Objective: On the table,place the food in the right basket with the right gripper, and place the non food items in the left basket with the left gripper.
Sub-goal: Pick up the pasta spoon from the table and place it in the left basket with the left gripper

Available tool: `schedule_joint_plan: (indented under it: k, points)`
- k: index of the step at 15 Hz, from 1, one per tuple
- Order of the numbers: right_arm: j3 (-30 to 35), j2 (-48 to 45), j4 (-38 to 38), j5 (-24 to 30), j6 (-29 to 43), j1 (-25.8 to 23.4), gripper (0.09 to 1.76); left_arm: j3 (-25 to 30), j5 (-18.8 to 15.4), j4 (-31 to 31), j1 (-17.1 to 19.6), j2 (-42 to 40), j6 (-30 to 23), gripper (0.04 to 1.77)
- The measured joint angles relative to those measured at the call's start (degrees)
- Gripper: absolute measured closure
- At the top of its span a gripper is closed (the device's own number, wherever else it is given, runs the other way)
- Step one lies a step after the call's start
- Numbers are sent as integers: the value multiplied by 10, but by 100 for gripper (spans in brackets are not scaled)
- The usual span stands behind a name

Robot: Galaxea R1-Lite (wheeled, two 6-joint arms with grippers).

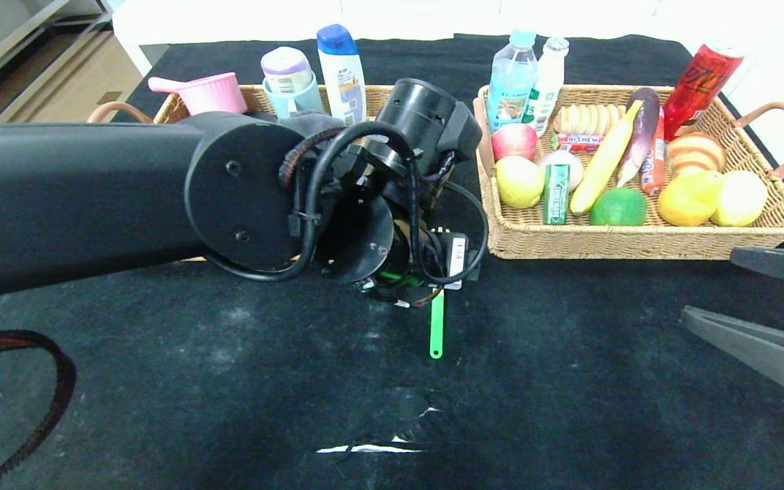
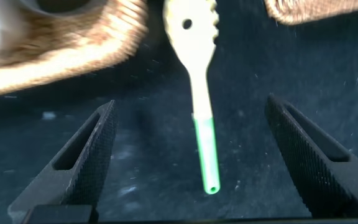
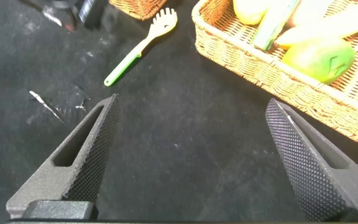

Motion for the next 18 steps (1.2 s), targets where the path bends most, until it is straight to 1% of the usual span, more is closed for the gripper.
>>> schedule_joint_plan:
  k: [7,10,11,12,14,17,18]
  points:
    - [0,-1,0,0,0,0,14,-7,26,0,-7,43,-2,10]
    - [0,-2,0,0,0,0,14,-11,29,1,-9,53,-1,10]
    - [0,-2,0,0,0,0,14,-12,30,2,-11,54,-1,21]
    - [1,-2,0,0,-1,0,14,-12,30,3,-12,55,-1,39]
    - [1,-2,0,0,-1,0,14,-10,33,3,-13,56,0,69]
    - [2,-2,0,0,-2,1,14,-9,35,4,-14,57,1,100]
    - [2,-2,0,0,-2,1,14,-8,35,4,-14,57,1,117]
